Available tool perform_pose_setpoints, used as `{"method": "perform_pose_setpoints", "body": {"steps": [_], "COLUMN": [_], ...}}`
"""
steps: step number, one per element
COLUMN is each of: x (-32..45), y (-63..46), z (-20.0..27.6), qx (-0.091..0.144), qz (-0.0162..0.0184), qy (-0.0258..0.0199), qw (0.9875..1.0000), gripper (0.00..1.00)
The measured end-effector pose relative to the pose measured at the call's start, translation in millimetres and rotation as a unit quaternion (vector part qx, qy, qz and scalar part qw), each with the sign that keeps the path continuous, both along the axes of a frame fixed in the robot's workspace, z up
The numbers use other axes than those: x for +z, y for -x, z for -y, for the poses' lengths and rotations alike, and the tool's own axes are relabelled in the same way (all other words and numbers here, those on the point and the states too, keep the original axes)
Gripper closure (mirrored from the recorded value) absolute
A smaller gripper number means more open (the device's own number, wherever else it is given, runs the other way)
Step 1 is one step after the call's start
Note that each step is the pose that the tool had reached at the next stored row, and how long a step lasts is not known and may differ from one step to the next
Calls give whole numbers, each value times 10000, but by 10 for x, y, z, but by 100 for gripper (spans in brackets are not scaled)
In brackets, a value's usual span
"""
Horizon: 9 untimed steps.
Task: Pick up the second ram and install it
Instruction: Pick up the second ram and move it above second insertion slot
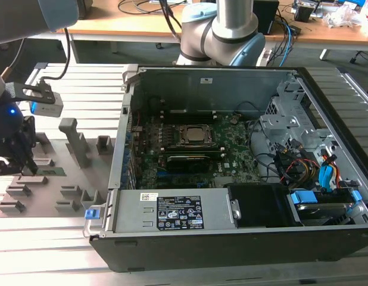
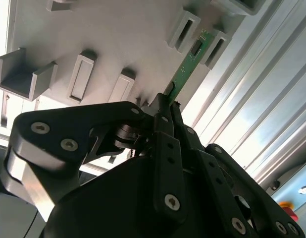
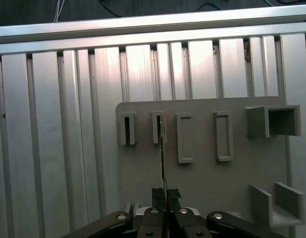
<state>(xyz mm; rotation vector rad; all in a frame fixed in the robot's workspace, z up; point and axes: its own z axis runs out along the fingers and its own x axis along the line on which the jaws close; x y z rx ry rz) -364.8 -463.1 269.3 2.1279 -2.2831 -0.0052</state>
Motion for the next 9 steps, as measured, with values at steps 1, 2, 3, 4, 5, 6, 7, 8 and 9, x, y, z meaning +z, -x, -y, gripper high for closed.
{"method": "perform_pose_setpoints", "body": {"steps": [1,2,3,4,5,6,7,8,9], "x": [21,35,42,48,57,63,79,107,120], "y": [0,0,0,0,0,0,0,0,0], "z": [0,0,0,0,0,0,0,0,0], "qx": [0,0,0,0,0,0,0,0,0], "qz": [0,0,0,0,0,0,0,0,0], "qy": [0,0,0,0,0,0,0,0,0], "qw": [10000,10000,10000,10000,10000,10000,10000,10000,10000], "gripper": [86,86,86,86,86,86,86,86,86]}}
